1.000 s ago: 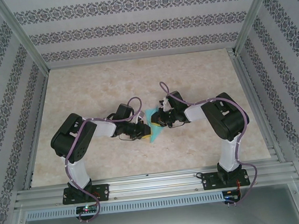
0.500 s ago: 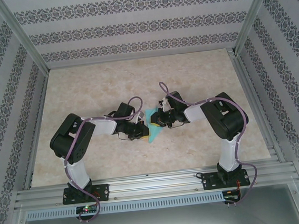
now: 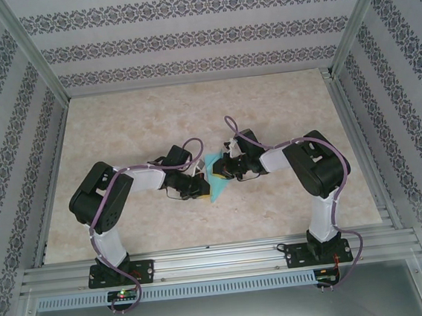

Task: Fold a paper plane with a square sheet of paper (pick it up from the middle)
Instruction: Fourth fold the wing at the center of the table.

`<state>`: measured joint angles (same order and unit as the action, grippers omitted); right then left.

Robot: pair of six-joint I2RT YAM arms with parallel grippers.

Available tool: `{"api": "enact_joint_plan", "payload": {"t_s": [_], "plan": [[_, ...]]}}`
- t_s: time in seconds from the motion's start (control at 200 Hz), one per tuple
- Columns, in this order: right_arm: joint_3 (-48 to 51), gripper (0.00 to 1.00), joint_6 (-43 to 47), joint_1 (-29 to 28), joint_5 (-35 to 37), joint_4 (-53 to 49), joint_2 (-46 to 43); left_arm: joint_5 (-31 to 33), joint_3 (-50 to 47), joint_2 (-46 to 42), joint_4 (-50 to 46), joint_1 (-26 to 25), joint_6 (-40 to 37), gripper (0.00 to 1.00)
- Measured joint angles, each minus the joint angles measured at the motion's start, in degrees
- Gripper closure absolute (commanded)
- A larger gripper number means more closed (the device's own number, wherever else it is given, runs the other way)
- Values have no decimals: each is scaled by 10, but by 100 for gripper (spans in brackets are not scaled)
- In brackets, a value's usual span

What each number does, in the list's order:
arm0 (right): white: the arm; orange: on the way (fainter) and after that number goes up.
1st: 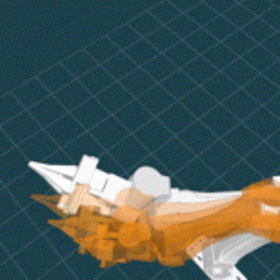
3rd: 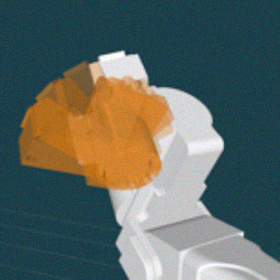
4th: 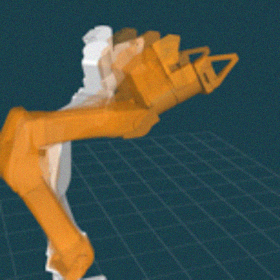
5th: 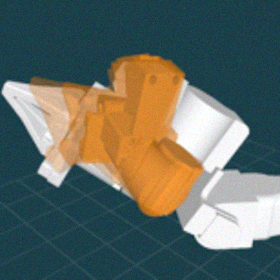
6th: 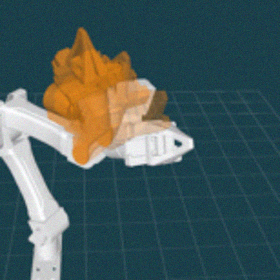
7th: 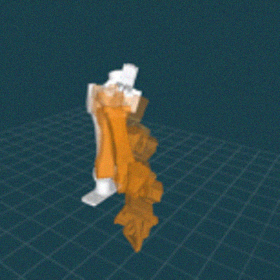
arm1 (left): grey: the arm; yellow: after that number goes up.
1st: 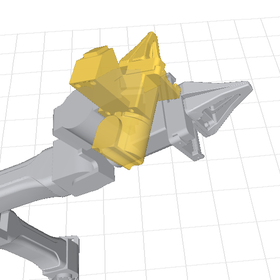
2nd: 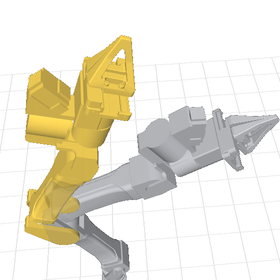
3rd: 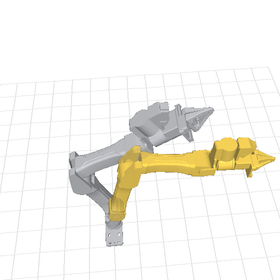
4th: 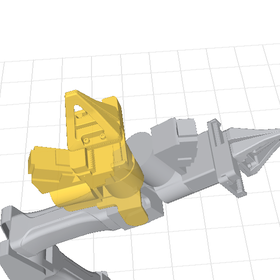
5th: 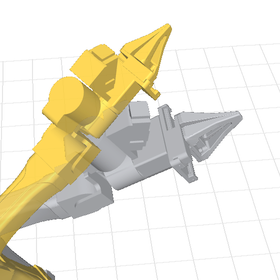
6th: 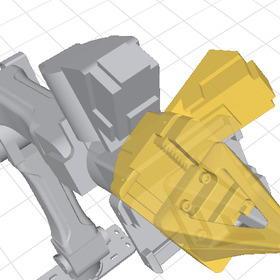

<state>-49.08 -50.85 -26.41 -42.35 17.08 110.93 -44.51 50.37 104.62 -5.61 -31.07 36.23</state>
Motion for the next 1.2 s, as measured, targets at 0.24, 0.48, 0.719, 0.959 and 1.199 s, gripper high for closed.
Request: {"api": "enact_joint_plan", "payload": {"t_s": [0.24, 0.48, 0.719, 0.959, 1.199], "plan": [[1, 88, 0, 0, 0, 3, 0, -9, 14, 8, -40, -2, -23, 93], [2, 88, 0, 0, 0, 3, 0, -9, 14, -9, -113, -11, -47, 86], [2, 88, 0, 0, 1, 4, 0, 4, 9, -91, -142, -15, -27, 87], [5, 89, 0, 0, 0, 8, 0, 8, 45, -69, -49, -15, 34, 84], [7, 89, 0, 0, 0, 13, 0, 11, 51, -4, 16, -21, 70, 83]]}}
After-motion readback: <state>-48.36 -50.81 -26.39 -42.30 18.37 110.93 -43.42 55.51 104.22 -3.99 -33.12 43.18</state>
